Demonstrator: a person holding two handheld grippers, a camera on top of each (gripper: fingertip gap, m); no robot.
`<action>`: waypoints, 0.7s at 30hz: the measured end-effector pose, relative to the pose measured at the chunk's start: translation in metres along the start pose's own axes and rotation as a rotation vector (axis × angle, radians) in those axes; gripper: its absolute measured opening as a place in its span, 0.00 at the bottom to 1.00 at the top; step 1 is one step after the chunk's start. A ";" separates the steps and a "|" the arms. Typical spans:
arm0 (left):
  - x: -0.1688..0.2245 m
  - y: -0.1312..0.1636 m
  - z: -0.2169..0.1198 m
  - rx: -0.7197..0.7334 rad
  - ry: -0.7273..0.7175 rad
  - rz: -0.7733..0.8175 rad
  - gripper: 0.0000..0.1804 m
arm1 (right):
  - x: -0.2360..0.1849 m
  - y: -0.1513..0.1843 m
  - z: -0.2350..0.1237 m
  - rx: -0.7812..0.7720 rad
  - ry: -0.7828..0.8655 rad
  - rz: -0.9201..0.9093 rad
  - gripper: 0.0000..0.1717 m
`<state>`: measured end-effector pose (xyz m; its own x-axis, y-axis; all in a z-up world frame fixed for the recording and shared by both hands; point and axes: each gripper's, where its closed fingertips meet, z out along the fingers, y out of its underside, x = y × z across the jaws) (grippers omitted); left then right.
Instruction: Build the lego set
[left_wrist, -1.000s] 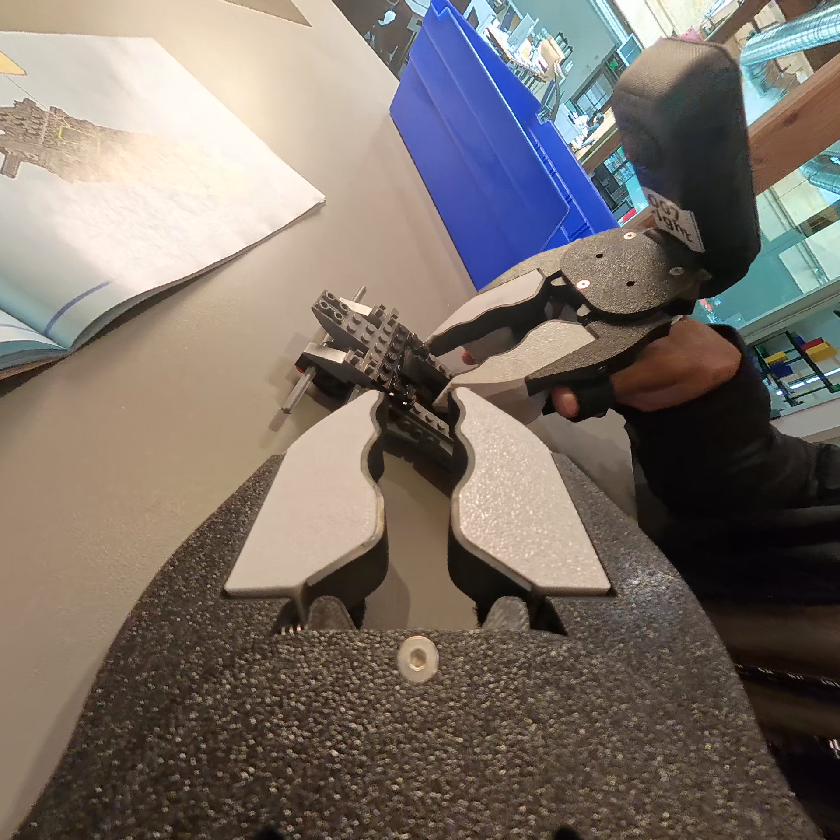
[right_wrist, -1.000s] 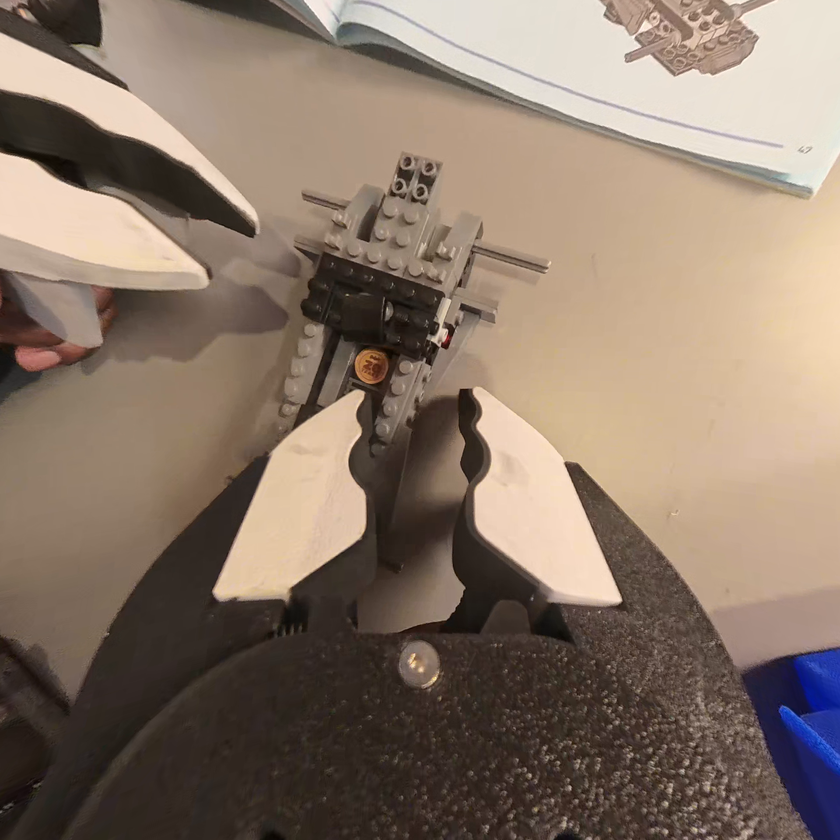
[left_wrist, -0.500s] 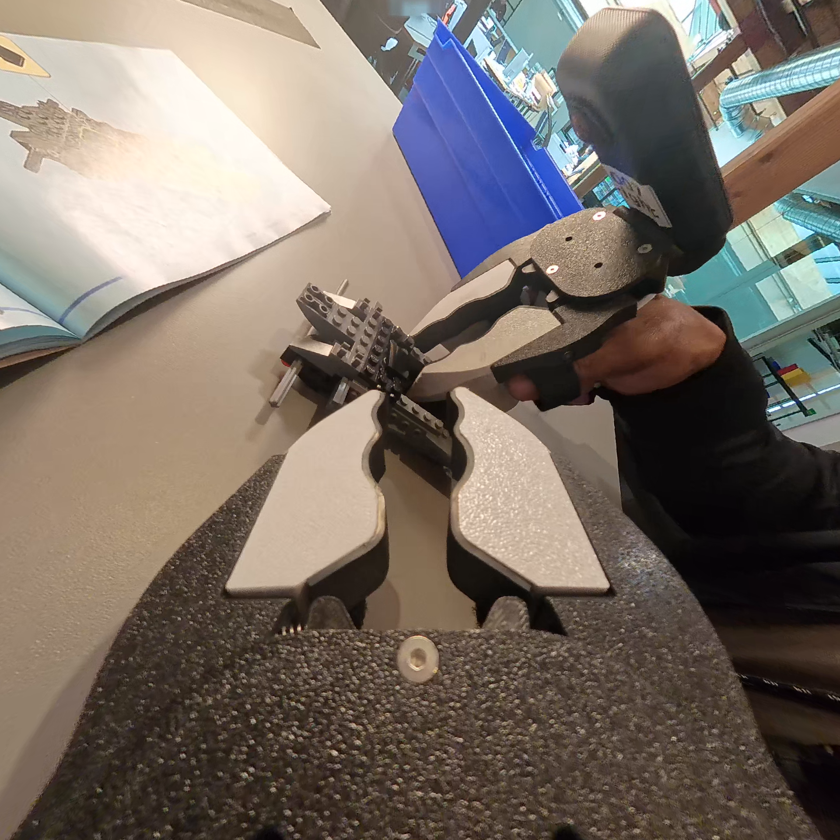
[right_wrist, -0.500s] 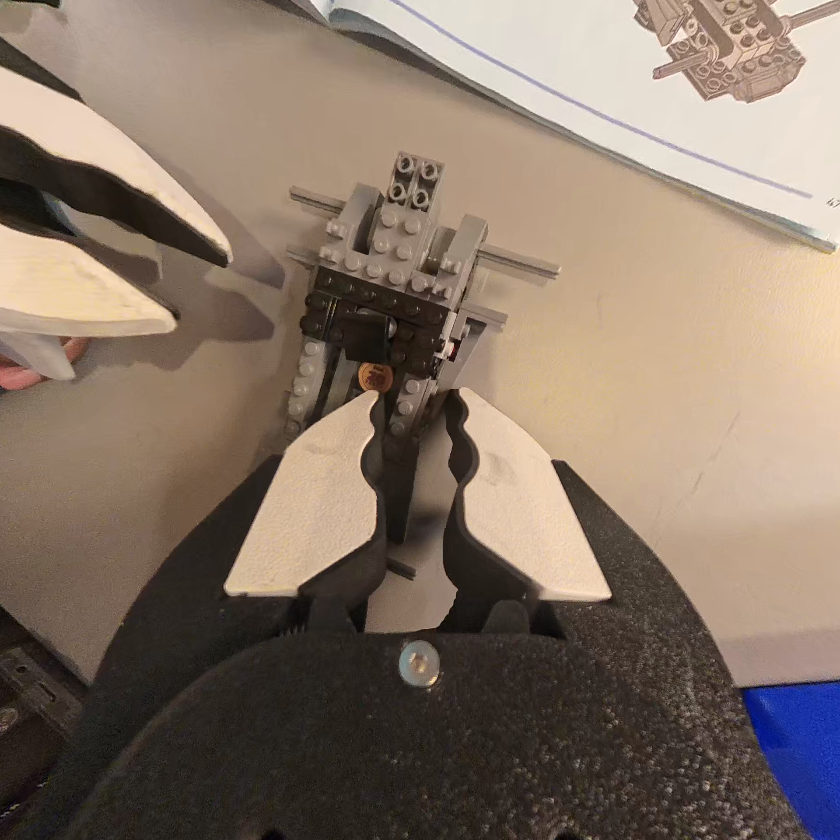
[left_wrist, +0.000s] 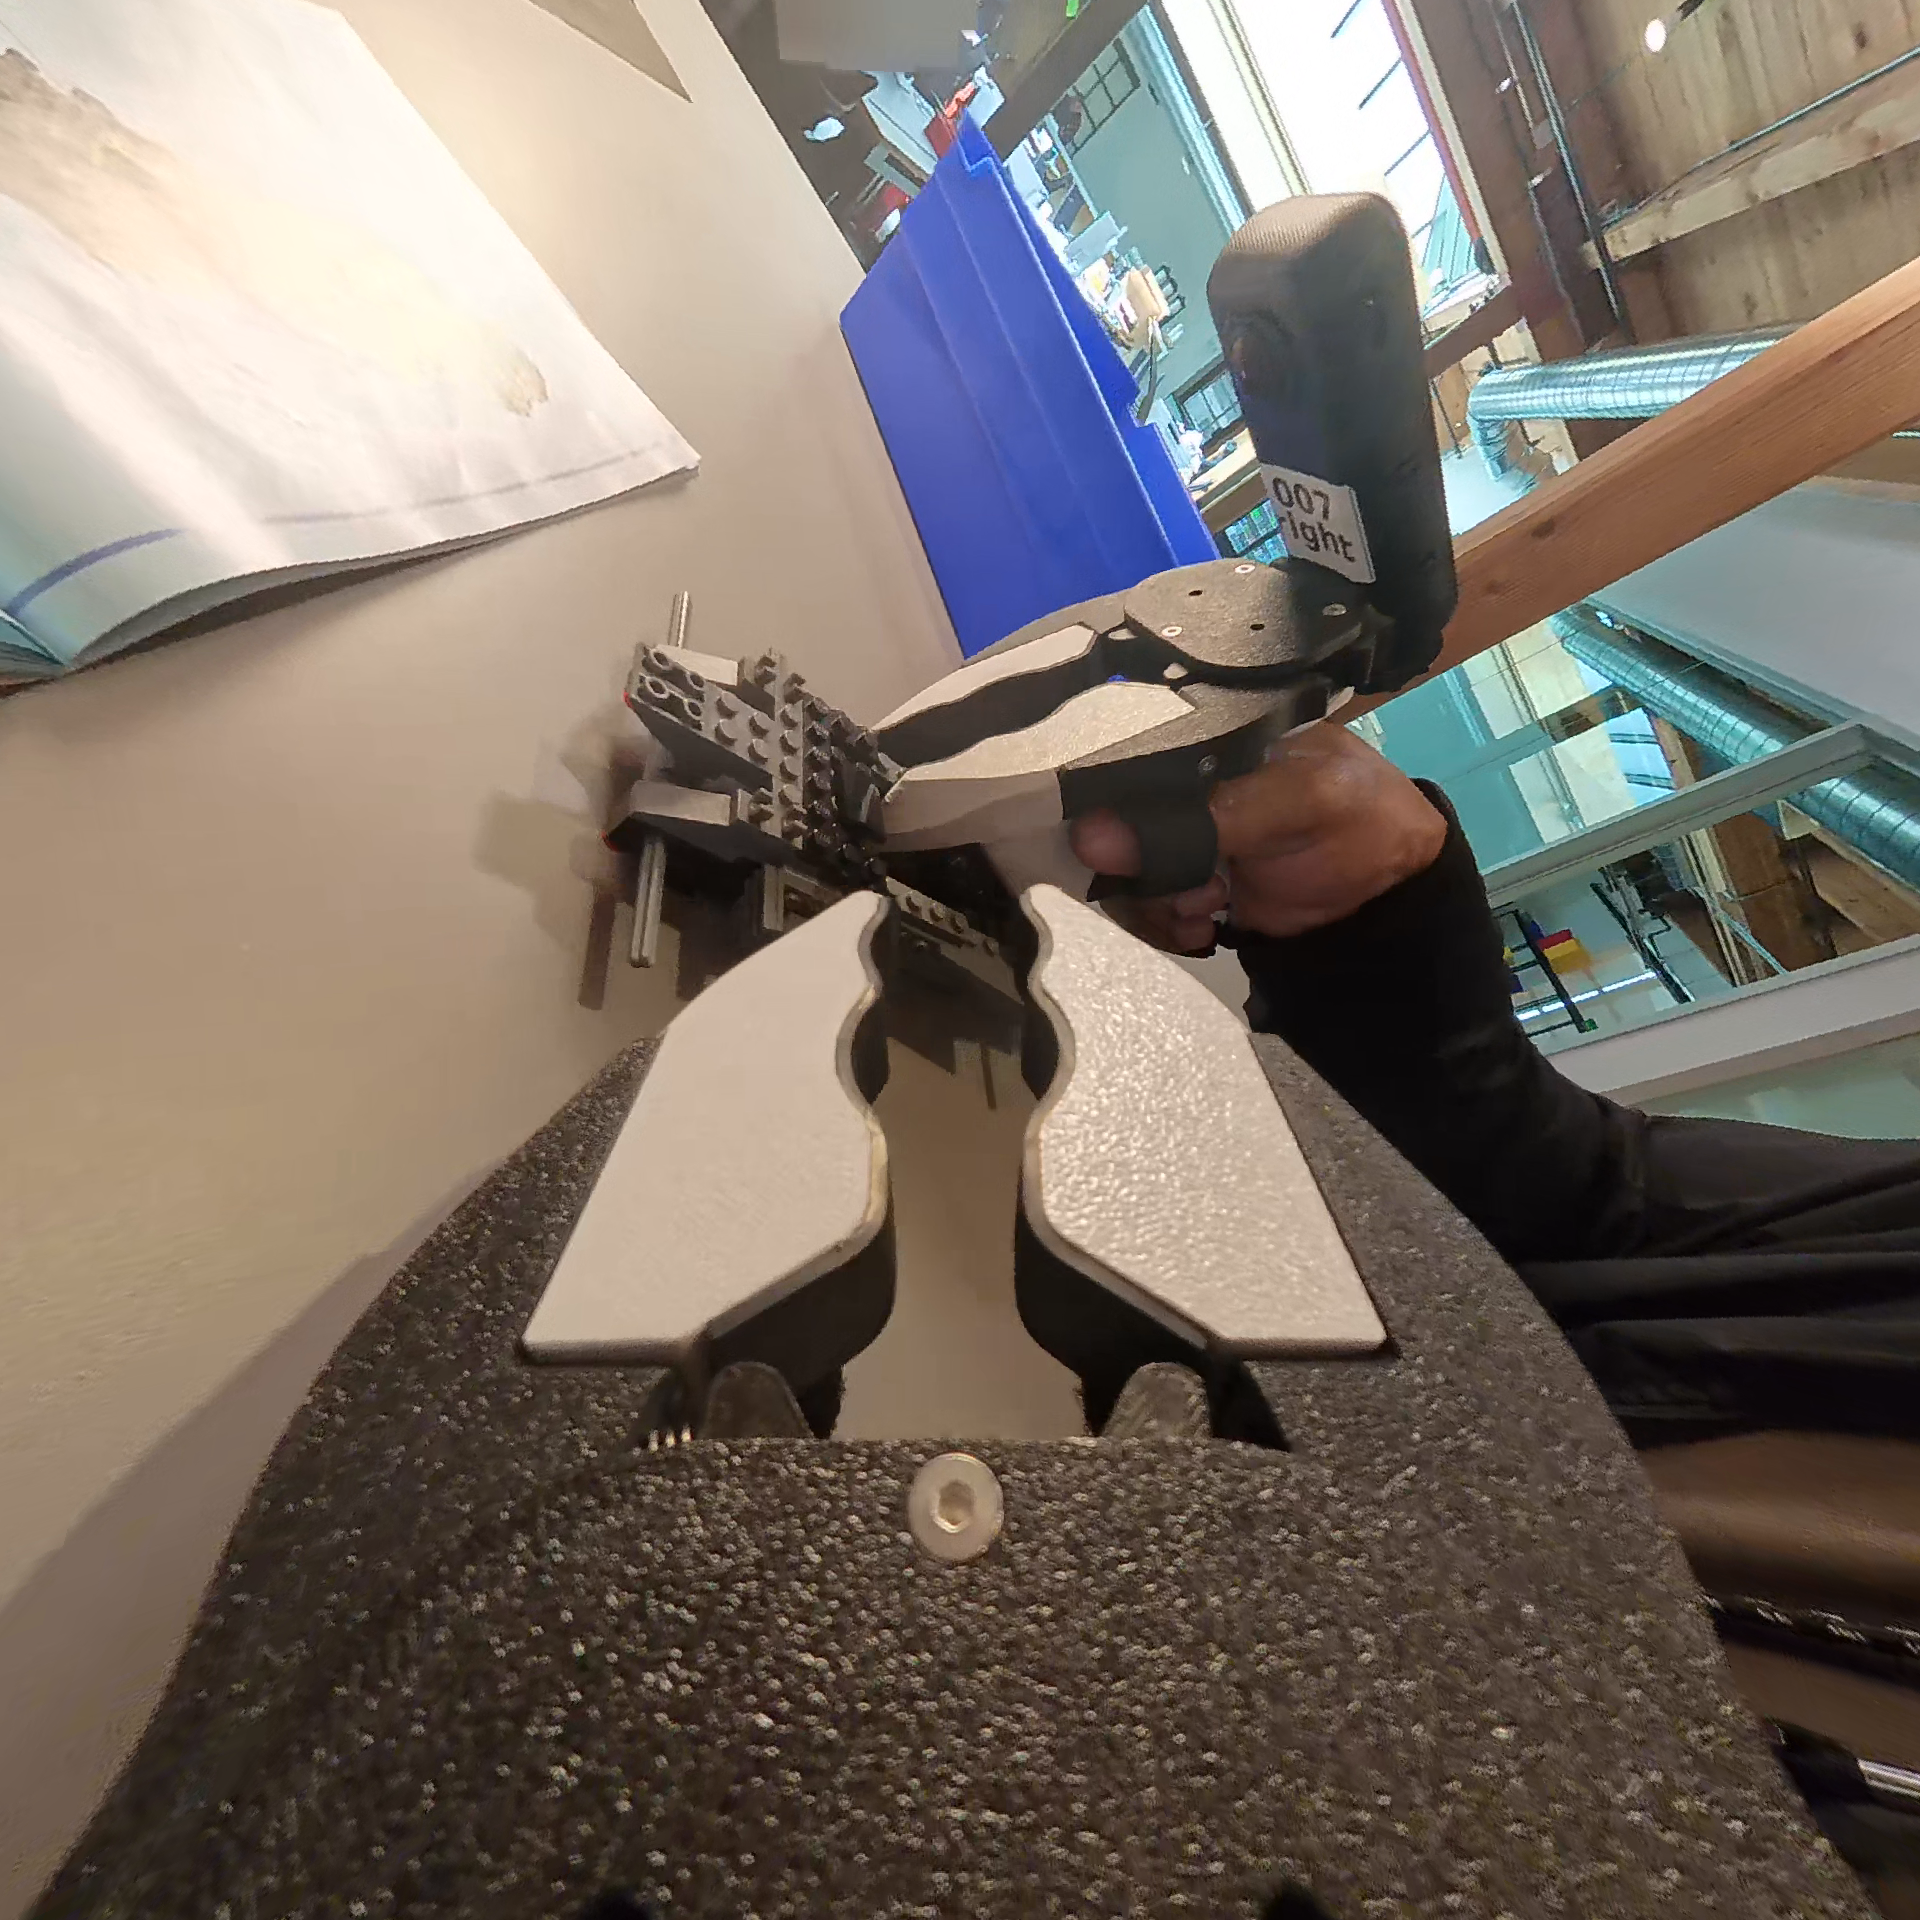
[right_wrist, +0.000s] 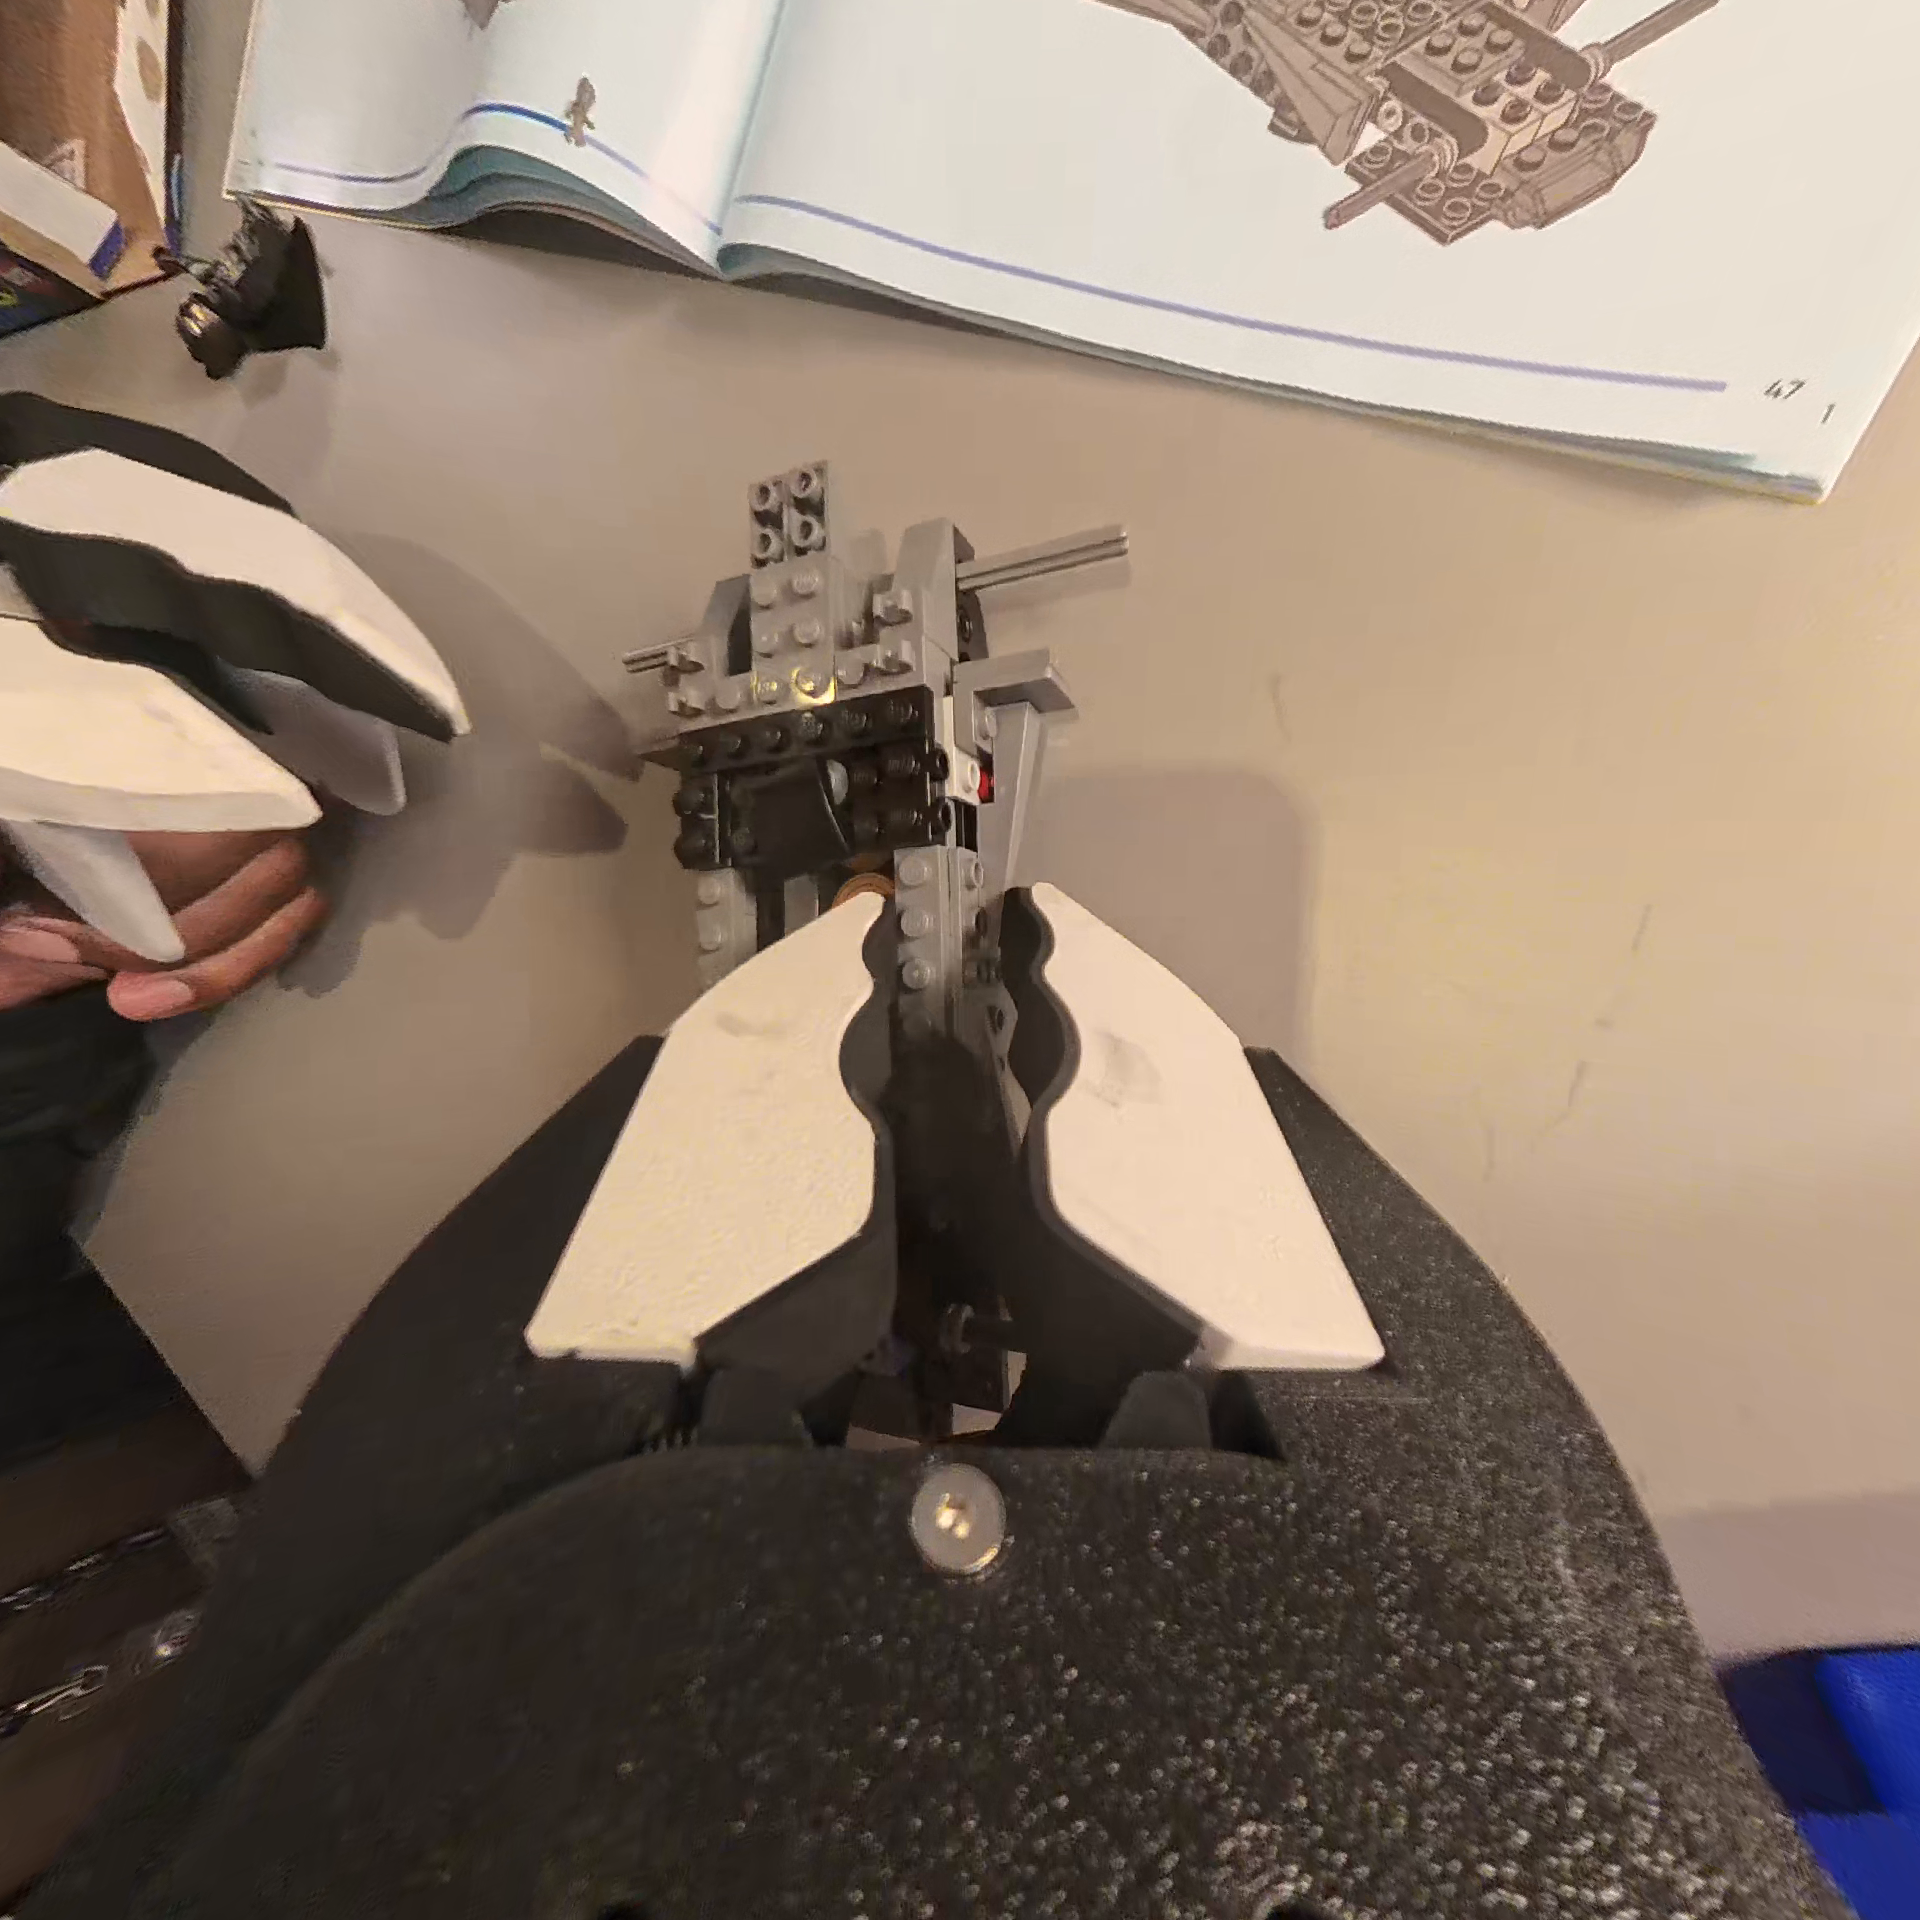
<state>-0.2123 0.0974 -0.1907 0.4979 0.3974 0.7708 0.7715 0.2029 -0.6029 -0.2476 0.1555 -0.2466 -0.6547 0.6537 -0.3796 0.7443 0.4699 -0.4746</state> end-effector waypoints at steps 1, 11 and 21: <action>0.002 0.000 0.000 -0.003 0.002 0.000 0.12 | -0.001 -0.001 -0.001 0.007 -0.002 0.000 0.11; 0.000 -0.002 0.004 0.064 0.080 -0.166 0.20 | -0.016 -0.024 -0.019 0.140 -0.103 0.079 0.11; 0.003 -0.021 0.001 0.207 0.168 -0.252 0.35 | -0.046 -0.029 -0.024 0.160 -0.087 -0.004 0.11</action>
<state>-0.2270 0.0951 -0.1760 0.3740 0.1628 0.9130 0.7904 0.4590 -0.4057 -0.2361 0.1260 -0.1968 -0.6716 0.5951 -0.4413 0.7157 0.3672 -0.5941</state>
